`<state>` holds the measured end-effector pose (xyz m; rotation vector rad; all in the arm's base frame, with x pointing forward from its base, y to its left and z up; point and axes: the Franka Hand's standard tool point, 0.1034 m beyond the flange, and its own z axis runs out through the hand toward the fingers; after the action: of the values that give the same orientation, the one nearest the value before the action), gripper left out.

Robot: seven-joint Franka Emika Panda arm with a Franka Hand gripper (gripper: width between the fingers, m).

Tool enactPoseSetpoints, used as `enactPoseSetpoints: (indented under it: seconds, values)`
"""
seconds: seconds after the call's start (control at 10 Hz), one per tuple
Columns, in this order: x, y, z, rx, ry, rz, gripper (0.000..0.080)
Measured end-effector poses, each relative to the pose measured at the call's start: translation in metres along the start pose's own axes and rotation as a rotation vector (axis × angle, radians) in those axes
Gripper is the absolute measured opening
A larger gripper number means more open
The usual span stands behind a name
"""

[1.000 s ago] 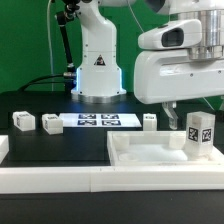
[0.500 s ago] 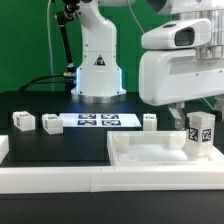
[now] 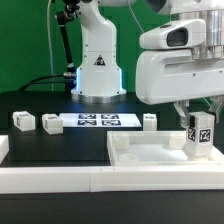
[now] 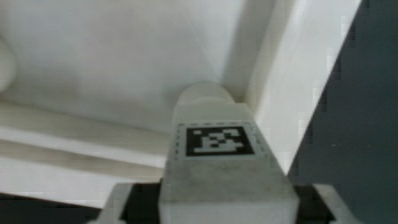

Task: Assemble square table

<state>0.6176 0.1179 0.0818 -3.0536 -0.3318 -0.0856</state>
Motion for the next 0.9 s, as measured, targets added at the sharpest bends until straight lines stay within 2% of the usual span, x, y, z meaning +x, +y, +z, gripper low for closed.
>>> enactPoseSetpoints:
  seconds: [0.3,0.6,0.9]
  values:
    - [-0.0009,0.0004,0.0008,0.010,-0.003,0.361,0.0289]
    - [-0.0014,-0.0001,0.0016,0.004,-0.001,0.665,0.0290]
    - [-0.0014,0.0012,0.0014,0.021,-0.007,0.967,0.0290]
